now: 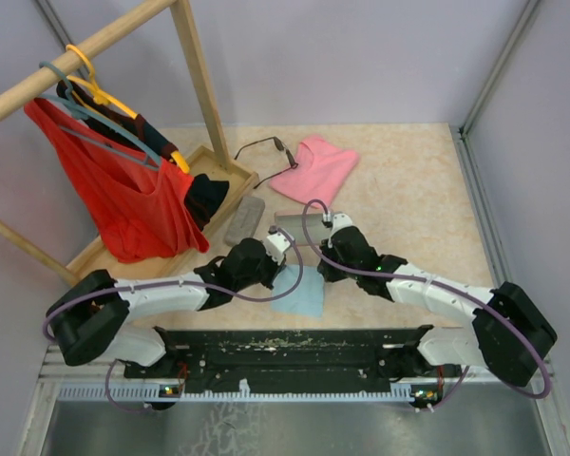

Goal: Organize the sunglasses
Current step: Fold the glasses cleaning cloth at the center of the board.

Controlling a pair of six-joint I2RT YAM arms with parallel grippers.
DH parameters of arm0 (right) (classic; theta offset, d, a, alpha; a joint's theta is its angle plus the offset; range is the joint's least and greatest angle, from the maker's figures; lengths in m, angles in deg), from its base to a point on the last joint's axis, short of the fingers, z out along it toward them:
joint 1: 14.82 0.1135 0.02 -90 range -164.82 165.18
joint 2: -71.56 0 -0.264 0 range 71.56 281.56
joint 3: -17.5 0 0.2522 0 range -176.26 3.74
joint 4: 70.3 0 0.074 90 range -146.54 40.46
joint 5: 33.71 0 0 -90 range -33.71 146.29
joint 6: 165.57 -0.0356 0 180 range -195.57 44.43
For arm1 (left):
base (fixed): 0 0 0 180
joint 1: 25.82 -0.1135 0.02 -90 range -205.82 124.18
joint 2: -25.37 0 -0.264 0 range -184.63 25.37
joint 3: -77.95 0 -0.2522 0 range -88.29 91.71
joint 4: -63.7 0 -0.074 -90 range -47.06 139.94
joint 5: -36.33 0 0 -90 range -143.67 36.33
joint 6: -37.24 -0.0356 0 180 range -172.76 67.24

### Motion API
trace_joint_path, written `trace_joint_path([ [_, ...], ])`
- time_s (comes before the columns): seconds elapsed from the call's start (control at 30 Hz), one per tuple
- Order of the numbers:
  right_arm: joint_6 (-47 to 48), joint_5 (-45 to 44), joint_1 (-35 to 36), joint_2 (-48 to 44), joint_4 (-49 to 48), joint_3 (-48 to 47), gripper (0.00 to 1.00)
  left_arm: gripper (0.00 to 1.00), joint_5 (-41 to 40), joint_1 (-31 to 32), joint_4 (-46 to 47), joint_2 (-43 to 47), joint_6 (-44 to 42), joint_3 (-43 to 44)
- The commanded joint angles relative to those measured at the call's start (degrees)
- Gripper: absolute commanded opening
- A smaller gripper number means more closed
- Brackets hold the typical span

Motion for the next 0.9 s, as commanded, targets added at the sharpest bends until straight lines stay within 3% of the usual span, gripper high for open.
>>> trace_joint_path([
  [0.0, 1.93, 1.07, -0.57, -0.60, -3.69, 1.29, 0.00, 0.01, 2.52, -0.06, 2.47, 0.20, -1.24, -1.34],
  [0.43, 0.64, 10.58, -0.57, -3.59, -6.72, 6.94, 0.00, 0.01, 9.64, -0.08, -2.72, 4.11, 1.00, -3.75],
  [0.87, -0.61, 14.33, -0.50, -2.74, -10.13, 9.31, 0.00, 0.01, 8.84, 0.01, -3.66, 1.70, 1.93, -4.31],
])
